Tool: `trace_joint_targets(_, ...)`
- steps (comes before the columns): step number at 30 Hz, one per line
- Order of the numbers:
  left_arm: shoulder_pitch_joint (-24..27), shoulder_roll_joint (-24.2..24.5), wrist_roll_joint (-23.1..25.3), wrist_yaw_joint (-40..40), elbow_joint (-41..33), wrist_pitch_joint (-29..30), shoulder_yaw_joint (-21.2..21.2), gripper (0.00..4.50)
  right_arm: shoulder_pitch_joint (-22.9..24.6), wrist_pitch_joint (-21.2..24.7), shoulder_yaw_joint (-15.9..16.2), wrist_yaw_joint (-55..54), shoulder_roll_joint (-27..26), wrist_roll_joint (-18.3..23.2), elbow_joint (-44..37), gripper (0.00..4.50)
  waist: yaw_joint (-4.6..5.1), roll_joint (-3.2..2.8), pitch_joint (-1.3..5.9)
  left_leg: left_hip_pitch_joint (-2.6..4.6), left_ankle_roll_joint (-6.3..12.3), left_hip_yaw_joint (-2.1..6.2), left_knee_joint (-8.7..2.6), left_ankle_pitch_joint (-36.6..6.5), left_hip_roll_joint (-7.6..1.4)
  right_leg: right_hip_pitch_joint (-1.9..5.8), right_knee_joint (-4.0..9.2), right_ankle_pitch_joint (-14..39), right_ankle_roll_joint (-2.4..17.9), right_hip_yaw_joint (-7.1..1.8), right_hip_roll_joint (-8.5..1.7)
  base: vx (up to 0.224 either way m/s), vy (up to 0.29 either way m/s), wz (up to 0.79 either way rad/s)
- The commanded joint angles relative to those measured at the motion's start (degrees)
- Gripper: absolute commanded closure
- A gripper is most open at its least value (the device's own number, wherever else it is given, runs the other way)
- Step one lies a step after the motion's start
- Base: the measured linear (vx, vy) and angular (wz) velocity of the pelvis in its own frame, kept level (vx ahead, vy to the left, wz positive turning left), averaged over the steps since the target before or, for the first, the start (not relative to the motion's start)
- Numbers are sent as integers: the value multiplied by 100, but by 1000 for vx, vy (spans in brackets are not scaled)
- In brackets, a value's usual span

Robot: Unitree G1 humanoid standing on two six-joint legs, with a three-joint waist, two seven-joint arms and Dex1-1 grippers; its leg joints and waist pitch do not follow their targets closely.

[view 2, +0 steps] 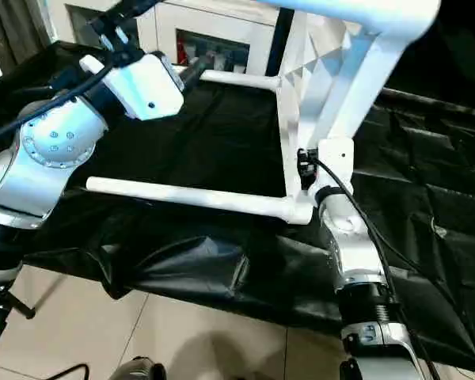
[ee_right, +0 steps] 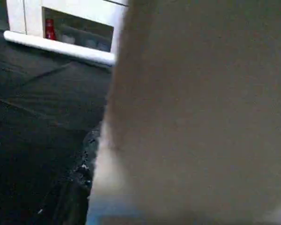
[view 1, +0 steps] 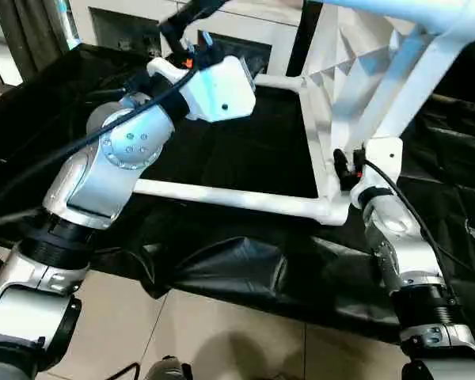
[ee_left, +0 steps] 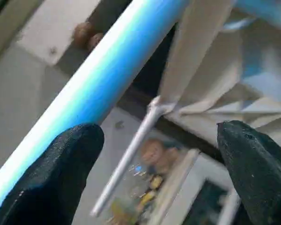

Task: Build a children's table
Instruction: Flip table

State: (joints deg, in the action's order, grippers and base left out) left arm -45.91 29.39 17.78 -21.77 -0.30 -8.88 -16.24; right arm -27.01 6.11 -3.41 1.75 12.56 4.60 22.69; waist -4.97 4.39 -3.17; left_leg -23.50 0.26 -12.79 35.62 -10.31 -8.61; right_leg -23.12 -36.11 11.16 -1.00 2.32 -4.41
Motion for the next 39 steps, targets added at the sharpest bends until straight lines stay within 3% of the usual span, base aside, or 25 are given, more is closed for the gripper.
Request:
trace_joint_targets(1, 191, 67, -170, -541, -121, -72, -262, 0, -82, 11, -27, 21, 73, -101, 62, 233, 14, -103, 386, 279, -602, 298, -522, -1336, -473, 131, 344, 434, 1003, -240, -425, 0, 0, 0)
trace_joint_targets(6, 261, 25, -384, -490, -147, -408, -251, 0, -113, -6, -42, 28, 72, -102, 80, 241, 17, -110, 375, 306, -697, 303, -541, -1694, -482, 102, 383, 851, 956, -251, -434, 0, 0, 0)
trace_joint_targets(7, 215, -6, -370, -386, -125, -496, -180, 0, -123, -19, -44, 38, 72, -104, 98, 241, 25, -70, 364, 299, -701, 305, -549, -1736, -485, 102, 391, 909, 939, -247, -431, 0, 0, 0)
trace_joint_targets(9, -31, -103, -10, 204, 1, -689, 137, 0, -156, -46, -36, 69, 77, -118, 154, 241, 30, -84, 366, 294, -682, 306, -541, -1713, -485, 105, 391, 909, 929, -255, -441, 0, 0, 0)
trace_joint_targets(10, -88, -121, 72, 321, 33, -707, 200, 0, -164, -52, -36, 74, 79, -119, 168, 242, 46, -41, 368, 284, -662, 307, -534, -1680, -486, 123, 390, 901, 917, -253, -442, 0, 0, 0)
trace_joint_targets(15, -293, -90, 364, 743, 44, -846, 414, 0, -179, -67, -31, 83, 77, -129, 189, 242, 38, -61, 361, 277, -574, 311, -520, -1539, -488, 119, 400, 937, 873, -259, -453, 0, 0, 0)
trace_joint_targets(25, -613, -30, 1103, 1158, 1091, -93, 479, 0, -258, -265, -55, 93, 81, -153, 186, 242, 40, -69, 365, 291, -617, 320, -525, -1669, -475, 80, 414, 1149, 852, -258, -455, 0, 0, 0)
trace_joint_targets(26, -636, -39, 1109, 1209, 1150, -54, 515, 0, -261, -277, -63, 93, 82, -149, 176, 242, 31, -116, 372, 287, -614, 328, -523, -1583, -477, 92, 395, 1001, 889, -256, -461, 0, 0, 0)
trace_joint_targets(31, -740, -192, 811, 1215, 1123, 115, 761, 39, -250, -332, -68, 94, 120, -177, 89, 243, 12, -86, 387, 268, -462, 294, -493, -1208, -465, 137, 345, 399, 1091, -246, -449, 0, 0, 0)
trace_joint_targets(35, -748, -284, 689, 1140, 1052, 119, 772, 77, -261, -338, -90, 84, 142, -180, 59, 243, 5, -87, 377, 272, -401, 291, -495, -1238, -473, 136, 363, 496, 1129, -247, -450, 0, 0, 0)
trace_joint_targets(36, -712, -360, 568, 1078, 1005, 117, 767, 81, -289, -355, -100, 89, 171, -186, 72, 243, -6, -157, 379, 281, -426, 301, -499, -1284, -476, 131, 362, 528, 1127, -250, -455, 0, 0, 0)
trace_joint_targets(37, -609, -525, 339, 1001, 864, 186, 785, 102, -340, -376, -121, 114, 255, -205, 73, 243, 4, -103, 375, 277, -444, 298, -499, -1330, -477, 146, 369, 538, 1126, -246, -446, 0, 0, 0)
trace_joint_targets(39, -569, -598, 242, 962, 814, 223, 801, 117, -363, -384, -131, 127, 293, -213, 78, 243, -12, -105, 377, 287, -423, 284, -487, -1309, -476, 147, 370, 544, 1141, -249, -459, 0, 0, 0)
